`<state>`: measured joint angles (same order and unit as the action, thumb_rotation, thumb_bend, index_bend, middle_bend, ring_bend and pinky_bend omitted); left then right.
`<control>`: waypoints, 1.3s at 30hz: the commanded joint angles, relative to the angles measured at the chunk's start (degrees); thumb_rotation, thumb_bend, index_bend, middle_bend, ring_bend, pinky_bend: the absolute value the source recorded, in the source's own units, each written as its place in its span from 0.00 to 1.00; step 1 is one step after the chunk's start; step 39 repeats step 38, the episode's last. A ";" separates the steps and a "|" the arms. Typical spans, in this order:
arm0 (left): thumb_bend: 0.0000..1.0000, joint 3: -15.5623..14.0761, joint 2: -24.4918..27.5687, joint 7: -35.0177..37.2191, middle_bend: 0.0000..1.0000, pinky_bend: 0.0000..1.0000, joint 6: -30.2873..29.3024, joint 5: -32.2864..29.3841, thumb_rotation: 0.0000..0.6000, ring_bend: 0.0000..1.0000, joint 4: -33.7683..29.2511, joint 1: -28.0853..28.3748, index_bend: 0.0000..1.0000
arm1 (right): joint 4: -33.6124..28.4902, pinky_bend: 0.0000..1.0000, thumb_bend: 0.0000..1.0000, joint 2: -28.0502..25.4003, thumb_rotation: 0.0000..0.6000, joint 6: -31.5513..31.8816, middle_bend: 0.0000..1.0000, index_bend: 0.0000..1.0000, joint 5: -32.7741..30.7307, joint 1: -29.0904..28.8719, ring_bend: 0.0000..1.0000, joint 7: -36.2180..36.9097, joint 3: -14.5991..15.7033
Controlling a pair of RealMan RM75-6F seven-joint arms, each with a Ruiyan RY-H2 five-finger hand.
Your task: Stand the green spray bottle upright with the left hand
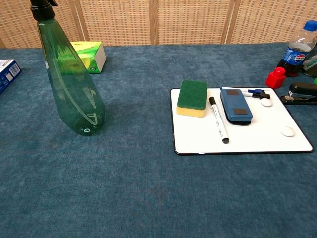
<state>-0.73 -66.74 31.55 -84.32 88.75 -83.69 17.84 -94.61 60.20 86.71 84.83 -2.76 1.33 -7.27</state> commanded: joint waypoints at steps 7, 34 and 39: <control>0.29 -3.91 15.93 -15.66 0.30 0.34 3.15 -4.72 0.47 0.30 -11.70 -5.34 0.28 | -0.26 0.31 0.25 -1.83 1.00 -5.13 0.37 0.30 -0.73 -3.27 0.27 -3.37 0.01; 0.30 -1.80 15.38 -27.00 0.27 0.26 0.62 -7.14 0.59 0.22 -15.43 -11.89 0.29 | 1.15 0.26 0.26 -0.41 1.00 -3.65 0.34 0.30 -1.50 -3.21 0.21 -6.22 1.04; 0.29 -1.37 15.18 -26.87 0.27 0.26 0.24 -6.54 0.60 0.22 -15.47 -12.19 0.29 | 1.13 0.26 0.26 -0.54 1.00 -3.02 0.34 0.30 -1.09 -2.91 0.21 -5.87 1.26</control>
